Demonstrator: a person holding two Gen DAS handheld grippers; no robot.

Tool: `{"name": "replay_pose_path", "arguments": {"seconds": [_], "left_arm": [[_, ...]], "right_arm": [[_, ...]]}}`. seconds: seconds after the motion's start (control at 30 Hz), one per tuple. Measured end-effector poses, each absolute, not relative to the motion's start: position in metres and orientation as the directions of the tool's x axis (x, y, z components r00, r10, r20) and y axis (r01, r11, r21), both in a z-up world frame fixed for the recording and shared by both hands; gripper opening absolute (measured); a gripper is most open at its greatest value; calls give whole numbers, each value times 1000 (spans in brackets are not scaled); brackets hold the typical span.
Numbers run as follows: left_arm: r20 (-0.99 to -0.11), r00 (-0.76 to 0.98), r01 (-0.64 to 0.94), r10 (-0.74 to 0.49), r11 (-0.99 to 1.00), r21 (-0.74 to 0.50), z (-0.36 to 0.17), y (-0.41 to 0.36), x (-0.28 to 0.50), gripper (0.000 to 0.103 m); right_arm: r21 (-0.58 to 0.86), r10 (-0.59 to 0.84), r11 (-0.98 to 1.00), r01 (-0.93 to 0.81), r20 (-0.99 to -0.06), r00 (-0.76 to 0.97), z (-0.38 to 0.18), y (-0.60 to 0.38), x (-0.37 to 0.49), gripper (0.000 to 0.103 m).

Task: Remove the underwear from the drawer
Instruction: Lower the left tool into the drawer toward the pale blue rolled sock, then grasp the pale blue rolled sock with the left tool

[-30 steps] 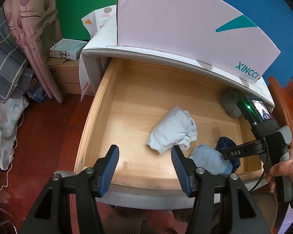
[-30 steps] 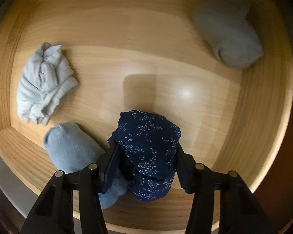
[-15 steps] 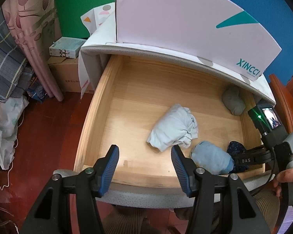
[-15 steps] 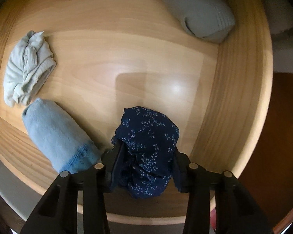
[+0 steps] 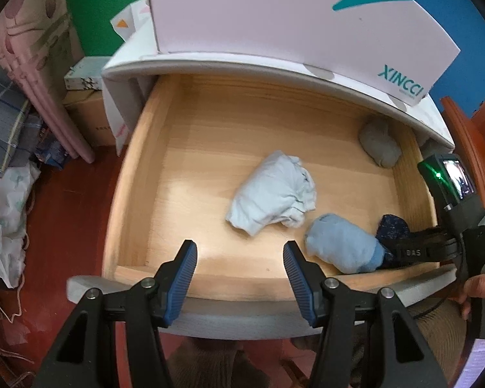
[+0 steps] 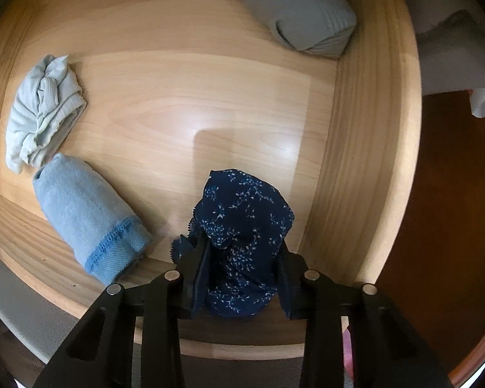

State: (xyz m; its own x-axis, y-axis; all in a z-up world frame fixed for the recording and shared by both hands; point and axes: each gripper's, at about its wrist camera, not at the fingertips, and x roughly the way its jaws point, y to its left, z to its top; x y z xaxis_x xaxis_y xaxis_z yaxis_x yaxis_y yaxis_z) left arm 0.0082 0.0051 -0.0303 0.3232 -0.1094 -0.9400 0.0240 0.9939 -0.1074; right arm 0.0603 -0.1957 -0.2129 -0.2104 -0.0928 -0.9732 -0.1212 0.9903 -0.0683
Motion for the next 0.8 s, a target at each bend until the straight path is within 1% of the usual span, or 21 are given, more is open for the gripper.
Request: {"name": "replay_pose_path", "arguments": {"seconds": [0.13, 0.27, 0.33, 0.47, 0.5, 0.63, 0.73, 0.8], "left_arm": [[-953, 264, 5, -149, 988, -153, -38, -3, 15, 57], [-958, 255, 5, -132, 991, -135, -40, -18, 20, 57], [-960, 238, 1, -146, 989, -151, -41, -26, 26, 57], [-958, 172, -52, -231, 969, -243, -49, -41, 36, 57], [-957, 164, -62, -240, 965, -253, -50, -45, 38, 57], [-954, 124, -126, -271, 950, -286, -61, -58, 44, 57], [-943, 88, -201, -321, 922, -332, -72, -61, 47, 57], [-940, 77, -239, -332, 909, -340, -77, -62, 50, 57]], "right_arm": [[-64, -87, 991, -117, -976, -200, -207, -205, 58, 28], [-53, -75, 991, -119, -979, -190, -204, -211, 57, 26], [-45, -66, 992, -115, -980, -186, -203, -217, 62, 25], [-39, -59, 993, -109, -981, -183, -202, -217, 62, 24], [-40, -60, 993, -111, -981, -184, -193, -229, 65, 24], [-40, -60, 993, -111, -981, -184, -193, -227, 67, 24], [-39, -60, 992, -119, -981, -183, -191, -228, 68, 24], [-35, -57, 992, -125, -982, -180, -190, -228, 68, 24]]}}
